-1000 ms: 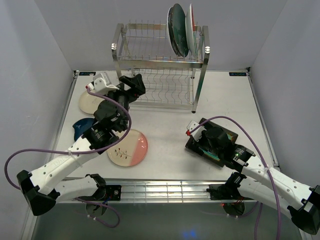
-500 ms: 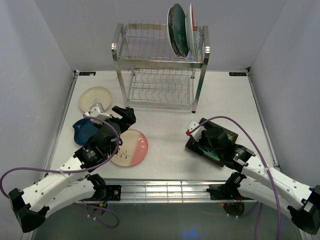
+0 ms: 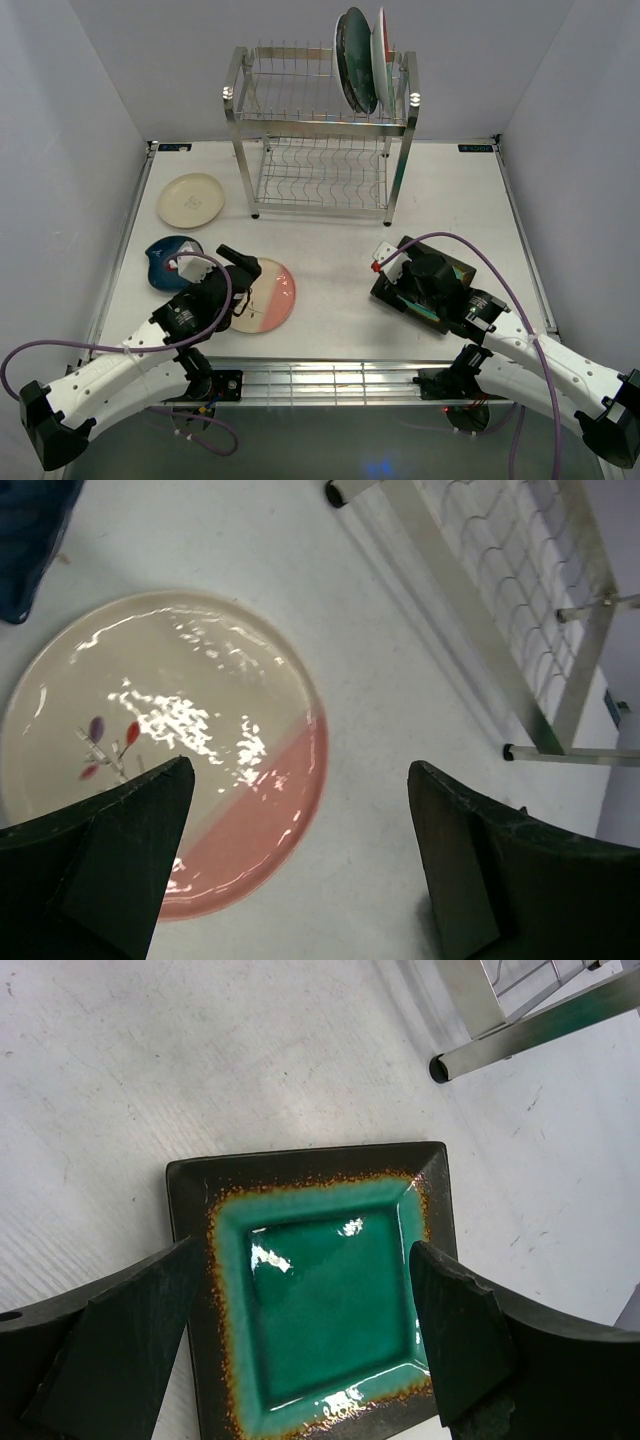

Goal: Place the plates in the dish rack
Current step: Pick up the plate at the center of the board.

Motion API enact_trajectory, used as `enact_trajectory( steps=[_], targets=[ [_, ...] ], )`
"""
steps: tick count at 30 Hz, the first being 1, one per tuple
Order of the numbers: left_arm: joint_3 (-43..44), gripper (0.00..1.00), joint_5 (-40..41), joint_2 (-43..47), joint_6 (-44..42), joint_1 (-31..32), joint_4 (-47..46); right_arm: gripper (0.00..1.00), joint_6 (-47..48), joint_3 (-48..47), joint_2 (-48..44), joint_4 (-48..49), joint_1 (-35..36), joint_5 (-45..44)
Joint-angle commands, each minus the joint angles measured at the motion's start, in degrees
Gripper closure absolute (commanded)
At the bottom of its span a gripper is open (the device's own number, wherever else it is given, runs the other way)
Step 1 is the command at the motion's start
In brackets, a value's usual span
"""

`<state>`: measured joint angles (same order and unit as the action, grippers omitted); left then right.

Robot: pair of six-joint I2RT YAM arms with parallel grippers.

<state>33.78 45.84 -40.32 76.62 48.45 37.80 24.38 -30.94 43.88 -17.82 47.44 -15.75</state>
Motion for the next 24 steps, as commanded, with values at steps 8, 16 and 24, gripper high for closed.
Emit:
enact_trajectory(
  steps=[8,16,24],
  targets=[
    [3.5,0.06,-2.1,-6.2,27.8,-0.4,25.7,0.1,-0.3,0.4,0.2,1.7,1.5,-0.1],
    [-2.1,0.18,-4.9,1.5,33.7,-0.4,27.1,0.1,-0.3,0.4,0.4,1.8,2.0,-0.6],
    [-5.1,0.19,-6.3,1.4,36.9,-0.4,27.8,0.1,-0.3,0.4,0.5,1.8,2.7,-1.0]
  ],
)
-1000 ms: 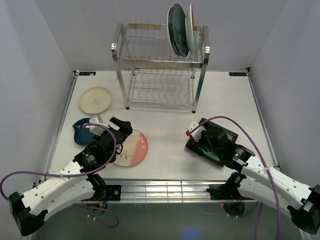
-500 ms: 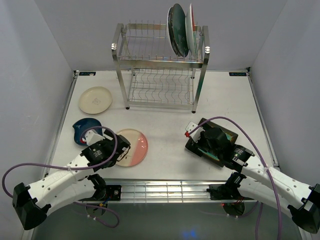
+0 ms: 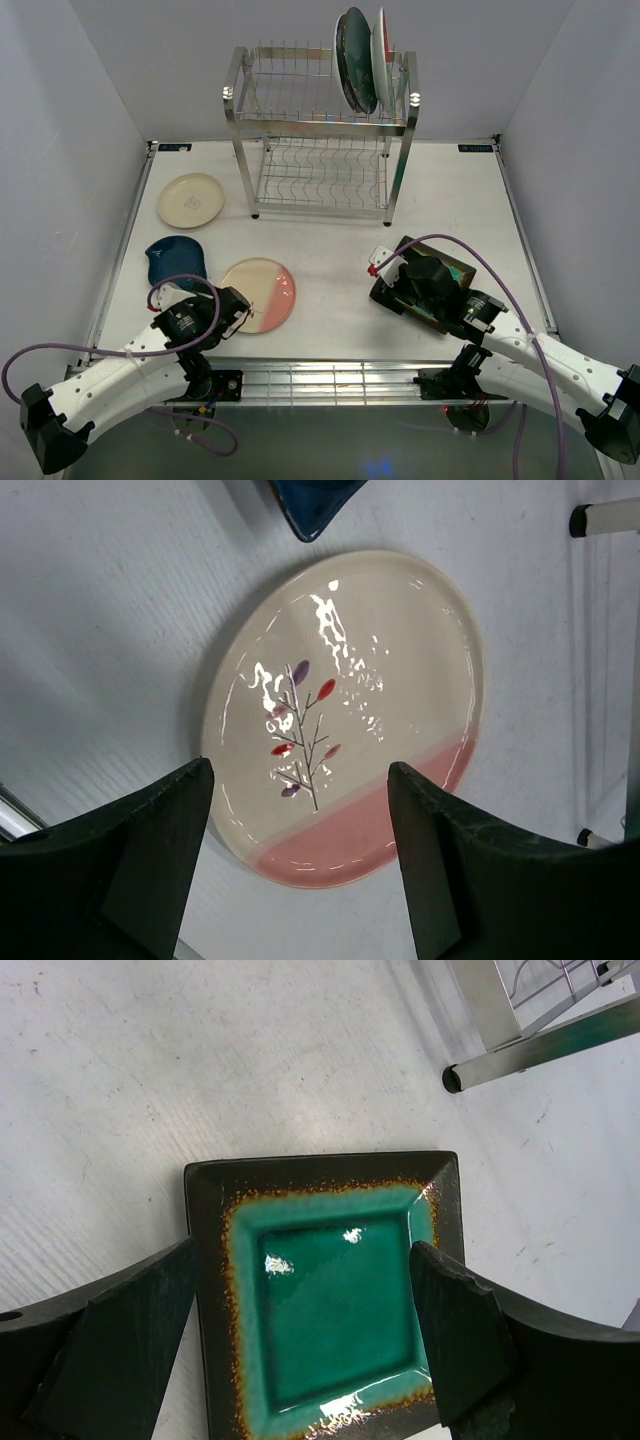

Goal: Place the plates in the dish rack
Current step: Pick up the plate at the center of the board.

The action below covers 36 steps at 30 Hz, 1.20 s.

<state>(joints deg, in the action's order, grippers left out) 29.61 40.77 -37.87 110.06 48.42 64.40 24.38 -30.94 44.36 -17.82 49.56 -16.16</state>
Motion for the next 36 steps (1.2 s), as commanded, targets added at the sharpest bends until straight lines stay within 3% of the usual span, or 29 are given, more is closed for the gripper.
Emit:
enact_trajectory(
  steps=[1,16,26,36],
  targets=[
    [-1.0,0.19,-1.4,-2.0,3.8,-0.3,1.3,0.1,-0.3,0.4,0.1,1.8,0.5,-0.5],
    [-4.6,0.2,-3.9,-10.7,5.6,-0.3,-5.5,0.1,-0.1,0.5,1.2,1.8,0.8,-0.8],
    [-6.1,0.48,-3.9,-11.3,6.5,-0.3,-7.2,0.1,-0.3,0.6,1.6,1.8,0.9,-1.0],
    [-6.7,0.5,-5.0,-12.7,6.6,-0.3,-7.5,0.1,-0.4,0.5,1.3,1.9,0.8,-0.8]
  ],
)
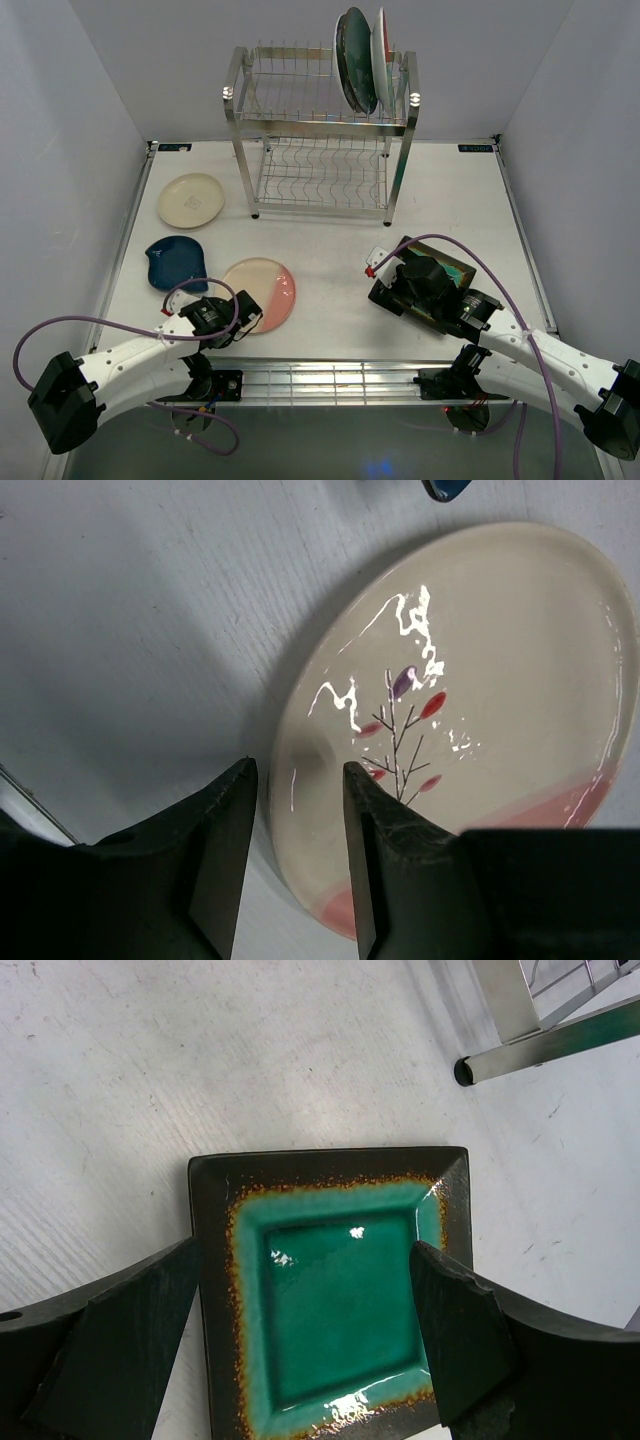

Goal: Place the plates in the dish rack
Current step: Pick up the plate at the center of the board.

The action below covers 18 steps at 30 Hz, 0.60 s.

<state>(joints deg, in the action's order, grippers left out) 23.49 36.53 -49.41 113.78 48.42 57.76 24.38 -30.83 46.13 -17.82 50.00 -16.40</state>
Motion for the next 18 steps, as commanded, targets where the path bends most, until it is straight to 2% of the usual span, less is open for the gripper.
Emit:
enact_trajectory(
  steps=[1,7,12,18],
  targets=[
    [-0.5,0.5,-0.8,-1.7,2.9,-0.3,-1.1,0.1,-0.4,0.5,-0.6,1.9,0.4,-0.6],
    [-1.2,0.56,-2.0,-5.4,2.9,-0.3,-4.1,0.1,-0.4,0.4,-0.6,1.8,0.5,-0.5],
    [-2.7,0.8,-3.3,-6.3,2.8,-0.3,-7.5,0.1,-0.4,0.4,-0.6,1.8,0.5,-0.5],
    [-2.8,0.96,-3.8,-5.3,2.1,-0.3,-7.9,0.1,-0.4,0.5,-1.1,1.8,0.4,-0.3]
  ],
)
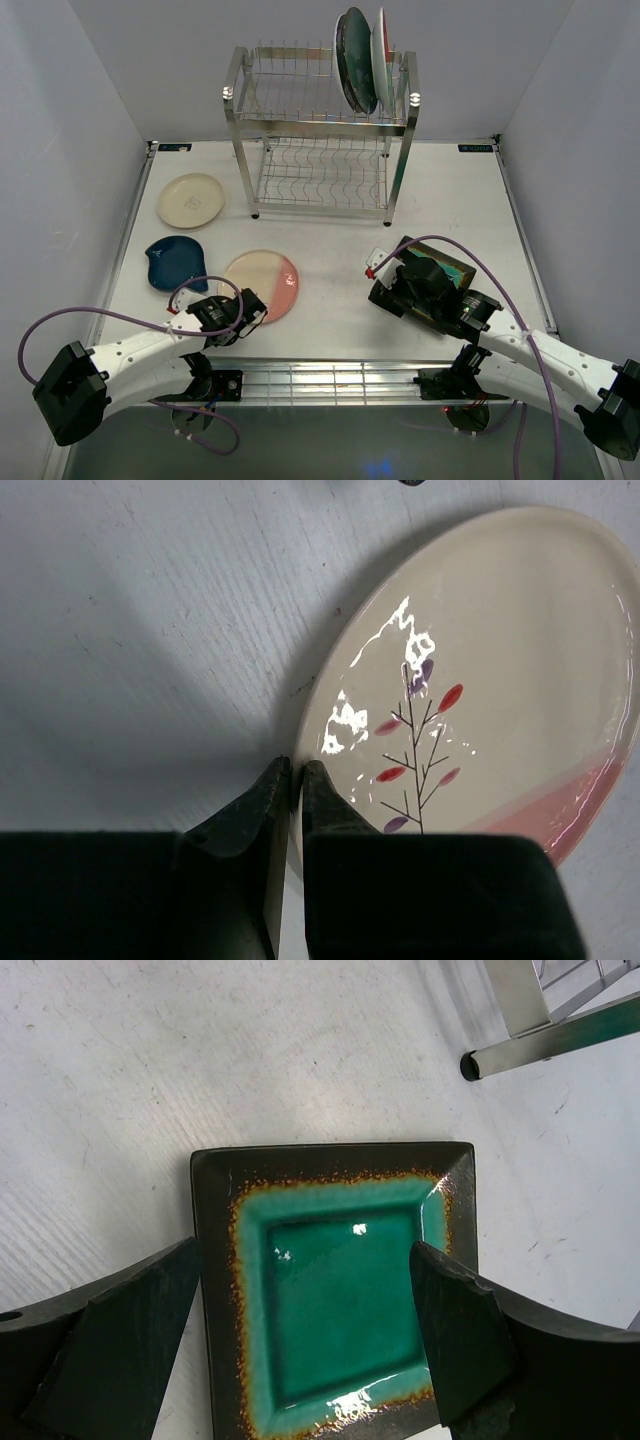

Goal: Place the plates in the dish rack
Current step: Pick up the plate at the center of the board.

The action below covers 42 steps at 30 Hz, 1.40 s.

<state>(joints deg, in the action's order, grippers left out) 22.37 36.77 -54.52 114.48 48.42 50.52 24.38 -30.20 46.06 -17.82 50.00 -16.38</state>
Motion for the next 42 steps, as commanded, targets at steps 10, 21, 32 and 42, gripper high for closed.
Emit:
enact_trajectory(
  steps=[10,21,32,42],
  targets=[
    [2.8,1.0,-7.4,-7.9,-5.8,-0.3,-7.2,0.1,1.1,-0.1,-1.3,1.4,2.2,2.8],
    [4.4,1.0,-14.2,-12.1,-15.2,-0.3,-21.7,0.1,6.1,-0.1,-0.5,2.8,7.5,6.0],
    [10.5,1.0,-17.1,-17.5,-18.8,1.3,-23.1,0.1,17.8,1.1,0.5,7.5,10.0,20.8],
    [10.4,1.0,-18.1,-11.6,-20.4,3.3,-25.1,0.08,21.5,-1.6,5.3,6.8,11.4,27.2]
  ],
)
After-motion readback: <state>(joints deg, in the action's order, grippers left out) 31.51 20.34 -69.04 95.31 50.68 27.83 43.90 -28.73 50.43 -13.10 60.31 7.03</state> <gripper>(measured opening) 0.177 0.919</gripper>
